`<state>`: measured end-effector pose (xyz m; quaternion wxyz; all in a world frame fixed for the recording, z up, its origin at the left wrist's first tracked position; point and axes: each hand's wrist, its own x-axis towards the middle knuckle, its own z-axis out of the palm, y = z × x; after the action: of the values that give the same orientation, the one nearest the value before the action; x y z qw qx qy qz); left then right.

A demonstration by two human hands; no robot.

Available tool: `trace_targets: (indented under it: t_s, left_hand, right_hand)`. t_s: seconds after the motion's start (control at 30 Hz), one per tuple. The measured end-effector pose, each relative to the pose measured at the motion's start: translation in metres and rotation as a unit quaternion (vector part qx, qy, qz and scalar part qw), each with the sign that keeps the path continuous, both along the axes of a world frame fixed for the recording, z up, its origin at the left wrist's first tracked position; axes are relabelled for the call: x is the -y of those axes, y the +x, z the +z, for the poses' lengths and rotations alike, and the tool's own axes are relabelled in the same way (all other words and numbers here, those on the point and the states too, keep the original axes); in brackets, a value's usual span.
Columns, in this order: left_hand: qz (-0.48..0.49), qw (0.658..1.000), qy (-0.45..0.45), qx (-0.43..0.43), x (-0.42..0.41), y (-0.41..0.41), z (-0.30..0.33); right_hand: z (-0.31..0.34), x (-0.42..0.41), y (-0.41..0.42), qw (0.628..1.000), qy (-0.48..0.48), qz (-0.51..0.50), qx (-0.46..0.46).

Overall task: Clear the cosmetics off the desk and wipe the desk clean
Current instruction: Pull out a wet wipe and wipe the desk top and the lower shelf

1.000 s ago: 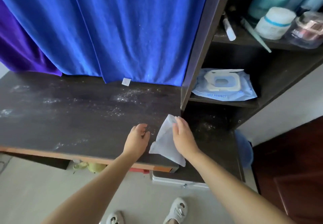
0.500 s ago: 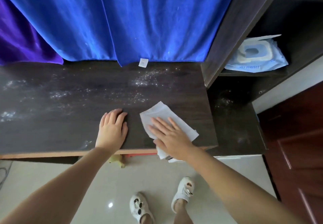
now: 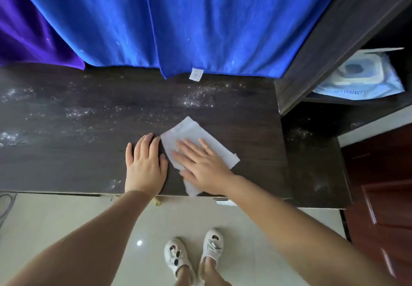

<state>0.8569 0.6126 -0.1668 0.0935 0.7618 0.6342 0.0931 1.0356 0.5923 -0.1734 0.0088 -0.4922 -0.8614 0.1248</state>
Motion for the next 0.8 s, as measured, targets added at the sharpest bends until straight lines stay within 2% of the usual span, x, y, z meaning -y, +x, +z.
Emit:
trace_targets:
  t_s: [0.03,0.07,0.1,0.13,0.17,0.23,0.27,0.3,0.33,0.37,0.43,0.47,0.53,0.57,0.6,0.67,0.73,0.8]
  left_hand:
    - [0.001,1.0,0.002,-0.002,0.0,0.0,0.0]
    - [0.001,1.0,0.005,-0.005,0.001,0.0,0.0]
    - [0.001,1.0,0.008,-0.008,0.0,0.0,0.0]
    - [0.001,1.0,0.011,-0.008,0.0,0.001,0.0]
    - [0.0,1.0,0.015,-0.006,0.0,0.001,-0.001]
    - [-0.004,1.0,0.023,-0.007,-0.001,0.001,-0.002]
    - [-0.006,1.0,0.026,-0.008,-0.001,0.001,-0.002]
    - [-0.007,1.0,0.029,-0.01,-0.002,0.0,-0.003]
    - [-0.007,0.999,0.03,-0.011,-0.002,0.001,-0.003]
    - [-0.006,0.999,0.03,-0.013,-0.002,0.001,-0.003]
    - [-0.004,0.999,0.032,-0.012,-0.001,0.0,-0.004]
    - [-0.003,0.999,0.033,-0.011,-0.001,0.0,-0.005]
    - [-0.004,0.999,0.036,-0.012,-0.001,0.0,-0.005]
    - [-0.003,0.999,0.036,-0.014,-0.001,0.0,-0.005]
    - [-0.002,0.999,0.037,-0.015,-0.001,0.0,-0.004]
    - [-0.003,0.999,0.037,-0.015,-0.001,0.001,-0.004]
    - [-0.002,0.999,0.038,-0.014,-0.002,0.001,-0.005]
    - [-0.003,0.999,0.04,-0.016,-0.002,0.0,-0.005]
  right_hand:
    - [0.0,-0.002,0.022,0.999,-0.005,0.035,-0.008]
    - [0.002,-0.009,0.048,0.999,-0.014,0.029,-0.013]
    - [0.001,-0.022,0.077,0.999,-0.022,-0.024,-0.009]
    - [0.002,-0.039,0.103,0.993,-0.017,-0.121,0.0]
    - [0.002,-0.056,0.123,0.971,-0.003,-0.24,0.008]
    - [0.003,-0.093,0.131,0.892,0.014,-0.451,0.026]
    - [0.003,-0.109,0.117,0.861,0.005,-0.509,0.024]
    - [0.004,-0.122,0.095,0.851,-0.01,-0.525,0.019]
    - [0.004,-0.13,0.071,0.865,-0.021,-0.502,0.012]
    - [0.002,-0.134,0.046,0.898,-0.023,-0.44,0.008]
    - [0.004,-0.125,-0.001,0.97,-0.023,-0.242,0.016]
    - [0.007,-0.116,-0.015,0.991,-0.033,-0.13,0.017]
    - [0.009,-0.103,-0.008,0.998,-0.044,0.036,0.018]
    - [0.007,-0.103,0.009,0.998,-0.034,0.053,0.017]
    - [0.005,-0.105,0.033,1.0,-0.023,0.013,0.016]
    - [-0.001,-0.11,0.09,0.982,0.001,-0.19,0.013]
    - [-0.002,-0.112,0.136,0.913,0.039,-0.406,0.006]
    - [0.001,-0.12,0.134,0.856,0.029,-0.516,0.001]
